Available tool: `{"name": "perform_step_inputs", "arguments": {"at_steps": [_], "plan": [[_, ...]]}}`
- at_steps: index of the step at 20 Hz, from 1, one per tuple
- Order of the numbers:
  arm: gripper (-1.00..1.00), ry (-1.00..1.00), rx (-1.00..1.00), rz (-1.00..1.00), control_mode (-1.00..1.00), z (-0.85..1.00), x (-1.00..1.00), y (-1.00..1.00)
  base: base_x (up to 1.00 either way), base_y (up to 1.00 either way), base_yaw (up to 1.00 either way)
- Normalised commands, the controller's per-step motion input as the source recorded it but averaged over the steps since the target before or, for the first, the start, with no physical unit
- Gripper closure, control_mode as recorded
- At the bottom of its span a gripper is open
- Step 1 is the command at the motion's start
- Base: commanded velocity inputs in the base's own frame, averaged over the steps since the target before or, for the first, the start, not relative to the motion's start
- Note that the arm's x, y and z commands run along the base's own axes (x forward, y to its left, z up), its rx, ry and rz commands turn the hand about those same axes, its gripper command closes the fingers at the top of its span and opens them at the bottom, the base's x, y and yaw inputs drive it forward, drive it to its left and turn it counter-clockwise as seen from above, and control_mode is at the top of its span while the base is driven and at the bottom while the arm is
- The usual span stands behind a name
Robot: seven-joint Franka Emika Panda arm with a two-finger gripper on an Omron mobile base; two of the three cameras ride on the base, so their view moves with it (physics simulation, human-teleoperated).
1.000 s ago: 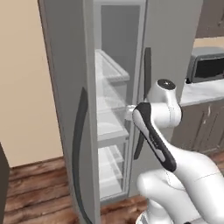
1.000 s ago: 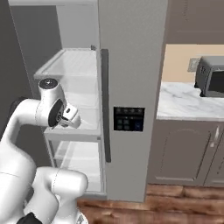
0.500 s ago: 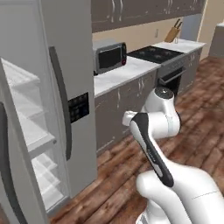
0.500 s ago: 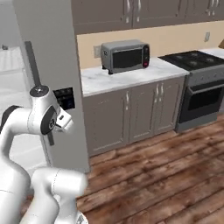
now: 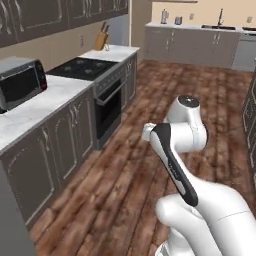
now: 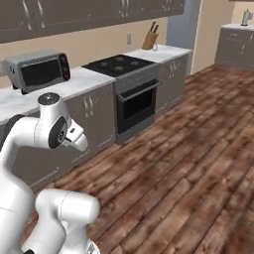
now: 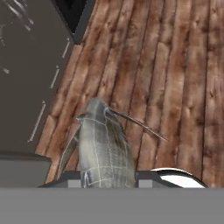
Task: Take the fish out of the fridge, briefly rinse it in the sink, and place it on the tray next to the sink.
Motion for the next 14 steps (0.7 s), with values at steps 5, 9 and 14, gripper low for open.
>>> {"name": "perform_step_inputs", "arguments": {"at_steps": [5, 9, 14], "plan": [[1.00, 0.00, 0.00, 0.00, 1.00, 0.00, 0.00, 0.00, 1.00, -0.49, -0.52], [1.00, 0.00, 0.00, 0.00, 1.00, 0.00, 0.00, 0.00, 1.00, -0.33, -0.42], [1.00, 0.00, 0.00, 0.00, 1.00, 0.00, 0.00, 0.00, 1.00, -0.22, -0.35]]}}
